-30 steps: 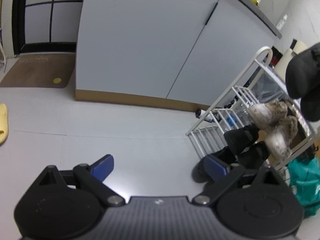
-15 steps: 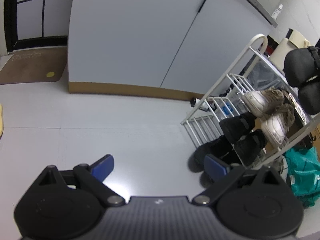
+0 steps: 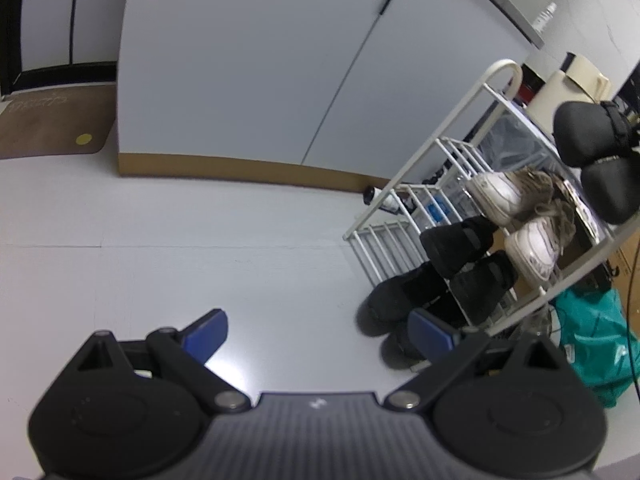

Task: Organize scattered shoes
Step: 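Carry the black clogs with the right tool over the rack's top shelf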

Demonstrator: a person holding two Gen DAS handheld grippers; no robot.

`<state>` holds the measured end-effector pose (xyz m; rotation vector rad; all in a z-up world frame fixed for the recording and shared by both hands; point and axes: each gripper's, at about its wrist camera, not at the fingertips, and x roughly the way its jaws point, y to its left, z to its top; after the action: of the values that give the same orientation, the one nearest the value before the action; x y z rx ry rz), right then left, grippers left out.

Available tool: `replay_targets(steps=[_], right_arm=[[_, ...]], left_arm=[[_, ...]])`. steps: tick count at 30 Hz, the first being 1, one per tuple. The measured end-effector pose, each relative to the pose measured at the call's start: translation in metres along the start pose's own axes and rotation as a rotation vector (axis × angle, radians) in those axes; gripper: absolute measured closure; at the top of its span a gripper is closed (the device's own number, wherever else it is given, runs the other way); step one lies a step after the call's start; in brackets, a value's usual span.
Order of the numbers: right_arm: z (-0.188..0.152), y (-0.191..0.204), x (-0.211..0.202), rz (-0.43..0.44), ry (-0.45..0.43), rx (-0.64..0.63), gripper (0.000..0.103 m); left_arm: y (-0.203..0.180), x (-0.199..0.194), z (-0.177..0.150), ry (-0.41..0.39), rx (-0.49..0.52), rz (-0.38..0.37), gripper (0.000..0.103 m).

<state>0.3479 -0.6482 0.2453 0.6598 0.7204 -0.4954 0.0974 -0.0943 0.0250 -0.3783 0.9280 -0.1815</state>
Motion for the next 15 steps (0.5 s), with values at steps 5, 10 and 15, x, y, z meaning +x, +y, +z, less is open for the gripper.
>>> replay_targets(steps=[5,10,15], right_arm=[[0.007,0.001,0.013,-0.033,0.014,-0.025,0.079],[0.017,-0.004,0.022,-0.039,0.067,-0.045,0.078],[0.025,-0.010,0.034,-0.029,0.097,-0.060,0.075]], left_arm=[[-0.002,0.002,0.001,0.004,0.012,0.007,0.005],[-0.007,0.007,0.000,0.016,0.024,0.003,0.005],[-0.012,0.010,-0.001,0.030,0.036,0.000,0.005]])
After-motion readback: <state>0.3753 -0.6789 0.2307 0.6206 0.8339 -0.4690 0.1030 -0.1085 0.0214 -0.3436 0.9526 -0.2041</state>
